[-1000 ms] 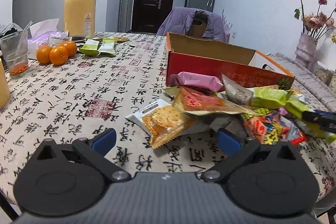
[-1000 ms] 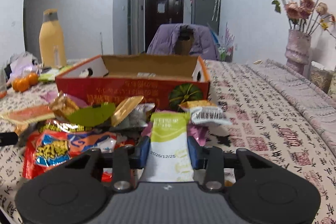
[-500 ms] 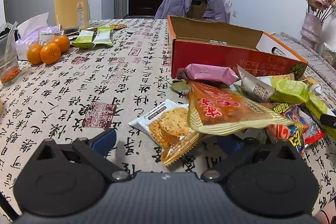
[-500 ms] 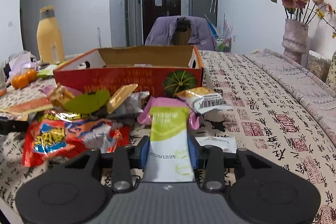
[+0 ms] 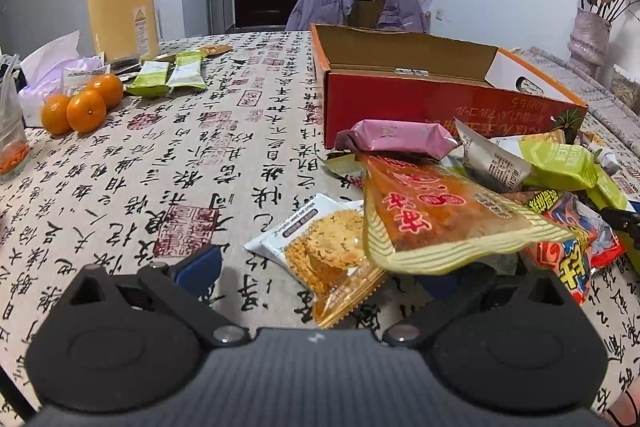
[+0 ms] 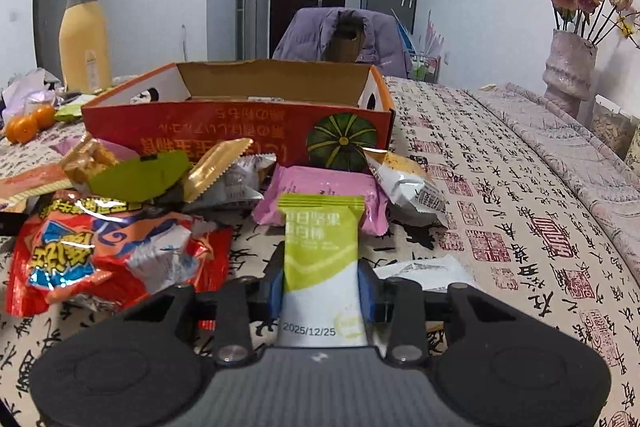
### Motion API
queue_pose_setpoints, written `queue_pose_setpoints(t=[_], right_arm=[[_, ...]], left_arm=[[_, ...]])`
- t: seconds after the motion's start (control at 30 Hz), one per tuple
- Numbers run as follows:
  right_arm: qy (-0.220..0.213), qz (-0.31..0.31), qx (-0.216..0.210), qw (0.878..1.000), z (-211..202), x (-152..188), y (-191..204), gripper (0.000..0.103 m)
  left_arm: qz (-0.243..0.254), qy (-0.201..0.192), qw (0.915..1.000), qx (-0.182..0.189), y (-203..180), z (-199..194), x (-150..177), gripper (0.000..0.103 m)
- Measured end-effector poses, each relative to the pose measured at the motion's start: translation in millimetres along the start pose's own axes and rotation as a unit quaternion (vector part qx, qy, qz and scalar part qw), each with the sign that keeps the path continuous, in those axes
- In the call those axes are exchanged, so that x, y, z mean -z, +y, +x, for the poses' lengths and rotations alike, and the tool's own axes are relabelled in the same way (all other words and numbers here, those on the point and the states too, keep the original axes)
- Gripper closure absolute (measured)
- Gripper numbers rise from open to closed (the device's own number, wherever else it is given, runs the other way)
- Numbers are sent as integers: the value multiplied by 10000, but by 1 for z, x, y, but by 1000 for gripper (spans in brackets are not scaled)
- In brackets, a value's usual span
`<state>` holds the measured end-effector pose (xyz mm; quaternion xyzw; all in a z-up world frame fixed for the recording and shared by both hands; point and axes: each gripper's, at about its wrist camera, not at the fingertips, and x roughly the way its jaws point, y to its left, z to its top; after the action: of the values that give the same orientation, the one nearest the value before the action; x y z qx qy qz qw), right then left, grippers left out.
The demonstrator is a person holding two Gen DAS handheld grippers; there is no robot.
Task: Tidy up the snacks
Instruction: 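Grasp the cracker packet with the left gripper while the right gripper holds the green bar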
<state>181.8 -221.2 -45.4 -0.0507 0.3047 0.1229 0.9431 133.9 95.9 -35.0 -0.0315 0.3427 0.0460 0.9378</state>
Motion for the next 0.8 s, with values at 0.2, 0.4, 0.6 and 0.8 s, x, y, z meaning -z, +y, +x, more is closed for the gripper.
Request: queue_pose_setpoints(t=[0.2,0.4,0.6,0.8], right_arm=[[-258,80,-24,9996,-14,1,-1,69],[-342,94,-49,9994,-22,4,-1,69],[-344,81,-83,9993,-23,6,2,69],[-358,68,-116,9993,-26,8,5,69]], left_arm=[[-57,80,9997,225,4,12,-4,0],[-111,15,9990,436,8,16,-6,2],[-40,-70,9989,471,7,12,-5,20],[35,-197,9989,419,6,3,-1,39]])
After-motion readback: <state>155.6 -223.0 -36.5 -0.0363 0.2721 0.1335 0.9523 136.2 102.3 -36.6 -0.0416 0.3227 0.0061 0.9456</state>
